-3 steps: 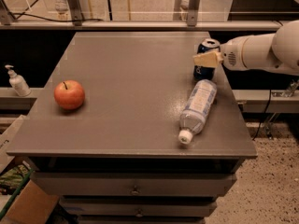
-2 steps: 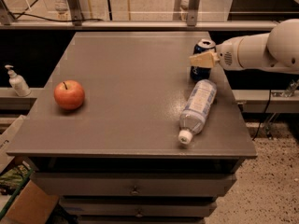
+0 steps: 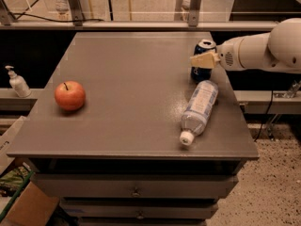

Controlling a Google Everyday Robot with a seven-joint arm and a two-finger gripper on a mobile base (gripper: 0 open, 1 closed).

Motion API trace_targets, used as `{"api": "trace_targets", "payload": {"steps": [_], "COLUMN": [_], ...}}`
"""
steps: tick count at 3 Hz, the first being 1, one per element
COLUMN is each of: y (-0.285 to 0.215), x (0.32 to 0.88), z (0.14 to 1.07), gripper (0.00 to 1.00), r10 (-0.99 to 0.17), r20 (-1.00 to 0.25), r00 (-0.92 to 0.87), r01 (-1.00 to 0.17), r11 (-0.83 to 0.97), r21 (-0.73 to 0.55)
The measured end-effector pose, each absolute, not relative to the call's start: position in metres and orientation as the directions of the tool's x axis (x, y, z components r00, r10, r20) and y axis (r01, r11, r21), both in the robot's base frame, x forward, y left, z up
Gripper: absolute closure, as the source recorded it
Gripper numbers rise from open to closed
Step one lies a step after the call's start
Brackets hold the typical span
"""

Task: Move pepsi can near blue plastic bottle

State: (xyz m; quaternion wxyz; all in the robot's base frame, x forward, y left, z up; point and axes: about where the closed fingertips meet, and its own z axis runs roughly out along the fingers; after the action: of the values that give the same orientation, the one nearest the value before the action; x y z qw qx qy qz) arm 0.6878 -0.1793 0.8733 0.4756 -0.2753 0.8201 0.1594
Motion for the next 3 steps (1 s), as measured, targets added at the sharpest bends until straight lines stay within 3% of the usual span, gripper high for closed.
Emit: {"api": "trace_targets", "payload": {"steps": [1,2,3], "y": [-0.179,-0.180,-0.182], "x": [0.688,0.686,0.684], "z": [0.874,0.867,0.863], "gripper": [0.12,0.00,0.00], "r10": [-0.300,-0.299,-0.298], "r20": [-0.868,-0.859,-0.854], "r00": [-0.396,-0.415,-0.426], "r01": [-0.603,-0.595,-0.587], "r11": [0.798,0.803,0.809], "r21": [0.000,0.007,0.010]}}
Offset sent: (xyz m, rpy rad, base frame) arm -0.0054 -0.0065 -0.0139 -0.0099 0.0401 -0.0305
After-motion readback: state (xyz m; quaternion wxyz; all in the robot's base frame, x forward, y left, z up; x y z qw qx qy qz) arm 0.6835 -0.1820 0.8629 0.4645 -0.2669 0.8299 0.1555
